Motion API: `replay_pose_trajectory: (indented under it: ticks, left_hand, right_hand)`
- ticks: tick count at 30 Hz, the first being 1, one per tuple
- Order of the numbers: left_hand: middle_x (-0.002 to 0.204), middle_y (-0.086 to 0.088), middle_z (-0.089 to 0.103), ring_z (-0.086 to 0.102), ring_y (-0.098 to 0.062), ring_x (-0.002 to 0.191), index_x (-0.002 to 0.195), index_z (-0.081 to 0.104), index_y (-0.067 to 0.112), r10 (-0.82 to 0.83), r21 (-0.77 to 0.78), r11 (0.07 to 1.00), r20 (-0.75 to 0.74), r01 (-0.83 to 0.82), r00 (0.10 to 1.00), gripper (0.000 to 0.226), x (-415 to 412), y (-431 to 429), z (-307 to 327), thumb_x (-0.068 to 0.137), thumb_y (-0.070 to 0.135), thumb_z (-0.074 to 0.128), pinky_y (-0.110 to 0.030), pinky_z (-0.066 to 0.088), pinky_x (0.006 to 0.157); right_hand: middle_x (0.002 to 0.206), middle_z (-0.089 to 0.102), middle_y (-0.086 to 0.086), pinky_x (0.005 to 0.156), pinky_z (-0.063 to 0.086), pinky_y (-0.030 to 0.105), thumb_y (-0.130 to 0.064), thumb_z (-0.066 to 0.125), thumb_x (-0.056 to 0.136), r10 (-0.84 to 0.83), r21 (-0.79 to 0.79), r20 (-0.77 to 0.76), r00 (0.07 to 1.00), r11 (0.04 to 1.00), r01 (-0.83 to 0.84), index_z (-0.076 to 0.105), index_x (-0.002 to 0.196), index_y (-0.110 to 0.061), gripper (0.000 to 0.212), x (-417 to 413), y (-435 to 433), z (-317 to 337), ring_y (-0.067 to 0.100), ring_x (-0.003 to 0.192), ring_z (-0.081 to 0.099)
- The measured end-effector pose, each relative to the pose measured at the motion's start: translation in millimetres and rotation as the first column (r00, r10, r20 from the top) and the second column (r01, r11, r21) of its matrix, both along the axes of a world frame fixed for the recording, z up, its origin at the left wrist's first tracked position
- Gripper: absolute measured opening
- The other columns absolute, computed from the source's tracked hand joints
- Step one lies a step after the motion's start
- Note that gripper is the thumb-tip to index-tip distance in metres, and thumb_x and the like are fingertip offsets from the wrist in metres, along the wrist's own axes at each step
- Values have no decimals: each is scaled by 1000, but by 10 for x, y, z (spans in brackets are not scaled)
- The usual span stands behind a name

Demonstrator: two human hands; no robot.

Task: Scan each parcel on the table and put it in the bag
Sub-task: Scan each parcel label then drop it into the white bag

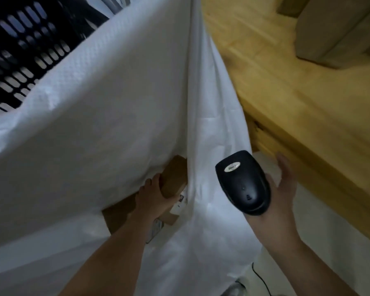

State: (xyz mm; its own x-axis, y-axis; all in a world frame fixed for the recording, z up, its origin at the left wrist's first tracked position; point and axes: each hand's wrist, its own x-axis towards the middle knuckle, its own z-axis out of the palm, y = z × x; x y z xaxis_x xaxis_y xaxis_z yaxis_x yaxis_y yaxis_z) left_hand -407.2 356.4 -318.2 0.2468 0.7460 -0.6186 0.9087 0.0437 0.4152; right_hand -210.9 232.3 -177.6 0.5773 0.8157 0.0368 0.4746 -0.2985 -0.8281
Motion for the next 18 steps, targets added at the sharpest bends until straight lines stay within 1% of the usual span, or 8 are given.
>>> replay_pose_trajectory:
  ticks: [2,4,6,8,10,14,16,18]
  left_hand:
    - [146,-8,33,37,-32,132,150,17,25,50,-30,998,50,-48,998,105,-24,-47,59,69,64,71,-48,35,107]
    - [143,-5,37,42,-29,129,149,21,27,121,-63,992,124,-114,985,107,-17,-91,138,63,64,73,-48,39,106]
    - [137,0,43,48,-25,123,147,27,30,196,-89,979,208,-181,958,103,0,-147,256,61,59,77,-45,44,101]
    - [127,5,52,56,-19,112,139,38,32,264,-114,964,292,-240,919,96,7,-195,366,56,57,78,-42,51,94]
    - [113,9,61,63,-13,99,126,48,34,289,-128,957,360,-260,887,84,30,-237,484,50,57,77,-41,55,87]
    - [103,8,63,65,-12,92,113,51,40,226,-68,974,399,-217,889,64,107,-326,631,56,49,78,-42,58,80]
    - [105,9,57,61,-12,94,114,47,40,218,-71,976,398,-206,891,62,111,-379,678,61,43,80,-42,57,83]
    - [110,8,54,59,-15,100,123,44,38,183,-21,982,349,-187,919,74,92,-403,683,58,55,77,-43,54,88]
  right_hand:
    - [138,46,0,93,49,34,-43,84,66,-5,16,-325,946,1000,11,41,136,-28,83,77,-9,-54,20,115,56]
    - [125,56,-11,98,48,25,-37,87,65,-9,-27,-305,952,1000,1,43,136,-23,85,-4,-4,-111,6,114,57]
    - [117,55,-22,91,41,4,-18,90,64,-162,-2,-260,952,986,167,46,128,-27,77,-145,30,-127,-13,109,54]
    - [113,52,-26,86,35,-3,-20,90,58,-215,39,-284,934,971,235,46,124,-27,80,-239,90,-117,-21,103,51]
    - [114,54,-18,88,36,-1,-22,92,57,-219,9,-315,924,972,234,45,126,-22,84,-275,207,-95,-12,105,53]
    - [127,56,4,93,42,23,-21,89,66,-180,-135,-270,946,980,148,37,139,-11,90,-301,443,-60,18,119,53]
    - [120,61,7,83,46,27,-21,84,73,-147,-204,-138,979,972,117,38,136,-11,78,-311,507,-42,21,110,59]
    - [110,66,10,70,45,28,-19,76,80,-115,-273,64,991,953,128,41,131,-10,62,-274,479,14,25,99,65]
